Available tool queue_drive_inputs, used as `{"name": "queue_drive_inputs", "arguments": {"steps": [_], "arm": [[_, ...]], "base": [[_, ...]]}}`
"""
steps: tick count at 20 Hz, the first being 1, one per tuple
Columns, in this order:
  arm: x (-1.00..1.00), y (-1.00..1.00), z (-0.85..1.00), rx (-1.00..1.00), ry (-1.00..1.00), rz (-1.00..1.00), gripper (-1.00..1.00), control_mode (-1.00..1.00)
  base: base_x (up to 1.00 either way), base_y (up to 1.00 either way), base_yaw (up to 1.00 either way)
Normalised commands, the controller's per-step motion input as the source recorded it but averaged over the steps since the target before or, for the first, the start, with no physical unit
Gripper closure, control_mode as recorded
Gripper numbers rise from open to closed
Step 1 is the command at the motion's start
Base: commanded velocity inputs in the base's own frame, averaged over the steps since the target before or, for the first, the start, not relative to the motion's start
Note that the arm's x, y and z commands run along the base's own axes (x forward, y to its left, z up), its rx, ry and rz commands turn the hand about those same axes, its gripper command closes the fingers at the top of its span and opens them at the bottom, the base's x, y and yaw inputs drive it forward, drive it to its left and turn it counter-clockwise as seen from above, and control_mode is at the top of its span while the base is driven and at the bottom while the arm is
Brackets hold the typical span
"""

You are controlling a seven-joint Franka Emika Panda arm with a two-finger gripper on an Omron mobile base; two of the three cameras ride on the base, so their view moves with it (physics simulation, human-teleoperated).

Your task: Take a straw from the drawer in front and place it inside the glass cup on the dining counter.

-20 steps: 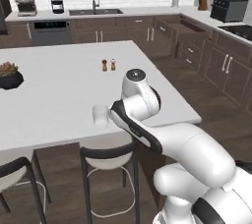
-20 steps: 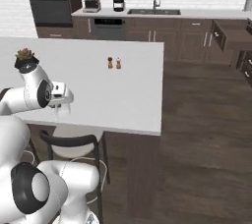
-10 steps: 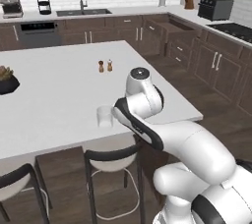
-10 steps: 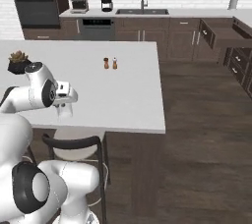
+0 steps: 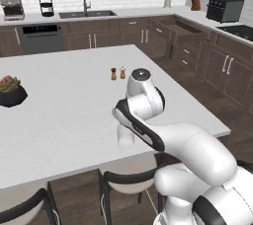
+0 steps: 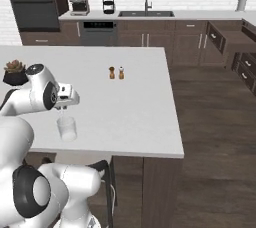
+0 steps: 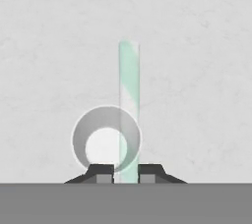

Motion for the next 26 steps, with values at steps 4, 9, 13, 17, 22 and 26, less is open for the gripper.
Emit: {"name": "queue_drive_inputs", "arguments": {"steps": [4,9,13,17,22,26], "arm": [[0.00,0.00,0.00,0.00,0.00,0.00,1.00,1.00],[-0.02,0.04,0.07,0.07,-0.03,0.04,1.00,-1.00],[-0.29,-0.01,0.05,0.26,-0.14,0.24,1.00,-1.00],[-0.21,-0.25,0.00,0.34,-0.22,0.40,1.00,-1.00],[0.00,-0.35,0.00,0.35,-0.22,0.45,1.00,-1.00],[0.03,-0.19,0.00,0.35,-0.17,0.44,1.00,-1.00]], "base": [[0.65,0.26,0.00],[0.10,0.13,0.01],[0.00,0.00,0.00],[0.00,0.00,0.00],[0.00,0.00,0.00],[0.00,0.00,0.00]]}}
